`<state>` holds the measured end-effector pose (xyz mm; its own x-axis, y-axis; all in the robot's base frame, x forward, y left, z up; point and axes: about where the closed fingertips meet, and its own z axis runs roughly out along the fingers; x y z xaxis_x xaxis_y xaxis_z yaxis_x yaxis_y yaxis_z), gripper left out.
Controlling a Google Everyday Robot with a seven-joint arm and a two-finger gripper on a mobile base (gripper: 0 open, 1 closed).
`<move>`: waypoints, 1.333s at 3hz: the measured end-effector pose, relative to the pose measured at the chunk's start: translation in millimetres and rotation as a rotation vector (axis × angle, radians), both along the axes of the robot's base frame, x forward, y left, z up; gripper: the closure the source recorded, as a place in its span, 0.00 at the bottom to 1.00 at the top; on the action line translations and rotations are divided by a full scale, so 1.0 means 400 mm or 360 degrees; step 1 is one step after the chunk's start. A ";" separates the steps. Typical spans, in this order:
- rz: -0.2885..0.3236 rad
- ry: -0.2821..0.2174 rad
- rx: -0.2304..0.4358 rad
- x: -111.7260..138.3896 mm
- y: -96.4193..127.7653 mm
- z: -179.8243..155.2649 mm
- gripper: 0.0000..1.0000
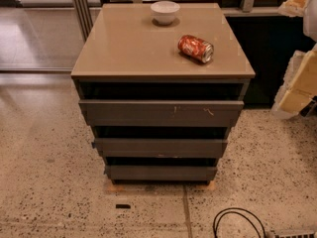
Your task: Open middle drawer
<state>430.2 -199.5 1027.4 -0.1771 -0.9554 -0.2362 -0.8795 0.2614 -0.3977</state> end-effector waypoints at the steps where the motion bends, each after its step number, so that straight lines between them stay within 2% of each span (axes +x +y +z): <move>1: 0.0001 -0.0003 0.0000 -0.001 0.001 0.002 0.00; 2: 0.0010 0.0029 0.0073 -0.001 0.030 -0.032 0.00; 4: 0.0023 0.0081 0.0299 0.031 0.131 -0.194 0.00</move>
Offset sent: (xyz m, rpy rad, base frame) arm 0.0034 0.0343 -0.0538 0.1546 0.0915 0.0144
